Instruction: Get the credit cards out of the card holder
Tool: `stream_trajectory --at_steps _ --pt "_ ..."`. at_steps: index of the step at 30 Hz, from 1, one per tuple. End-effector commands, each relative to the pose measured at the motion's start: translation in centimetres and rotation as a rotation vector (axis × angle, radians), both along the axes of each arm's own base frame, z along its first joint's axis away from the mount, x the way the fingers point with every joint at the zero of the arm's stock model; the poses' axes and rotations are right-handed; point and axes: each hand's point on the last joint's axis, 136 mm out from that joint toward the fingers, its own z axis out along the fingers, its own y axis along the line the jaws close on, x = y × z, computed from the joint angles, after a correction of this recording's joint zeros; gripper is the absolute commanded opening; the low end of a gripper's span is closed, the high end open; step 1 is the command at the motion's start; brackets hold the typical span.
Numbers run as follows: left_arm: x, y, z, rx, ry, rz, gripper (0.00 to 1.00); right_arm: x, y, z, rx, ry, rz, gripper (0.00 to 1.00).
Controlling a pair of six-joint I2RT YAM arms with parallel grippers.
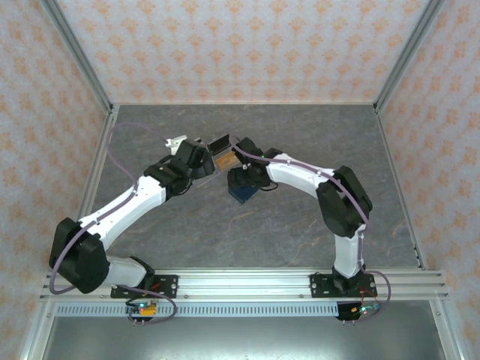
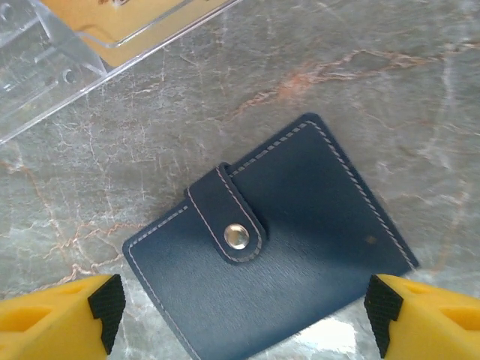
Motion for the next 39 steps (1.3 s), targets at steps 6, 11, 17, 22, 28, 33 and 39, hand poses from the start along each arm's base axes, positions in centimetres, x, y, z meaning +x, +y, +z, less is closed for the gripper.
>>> stream_trajectory --at_steps 6,11,17,22,28,33,39 --pt "-0.8 2.5 -0.3 -0.04 -0.023 0.103 1.0 1.1 -1.3 -2.0 -0.187 0.024 0.018 0.86" --pt "-0.9 2.5 -0.6 -0.038 -0.009 0.101 1.0 2.0 -2.3 -2.4 -0.255 0.0 -0.017 0.85" --pt "-0.9 2.5 -0.7 -0.045 -0.011 0.108 1.0 2.7 -5.6 -2.6 -0.279 -0.009 -0.161 0.82" --pt "-0.9 2.3 -0.8 -0.047 0.0 0.104 1.0 3.2 -9.2 -1.9 -0.223 -0.012 -0.319 0.8" --pt "-0.9 1.9 -1.5 -0.073 0.008 0.096 1.0 3.2 -9.6 -0.4 -0.05 0.014 -0.333 0.76" --pt "-0.7 1.3 -1.8 -0.1 0.017 0.084 1.0 4.0 -9.3 0.1 0.034 0.029 -0.276 0.8" --pt "-0.7 0.8 -2.3 -0.113 0.04 0.072 1.0 4.6 -8.6 -1.1 0.009 0.086 -0.203 0.84"
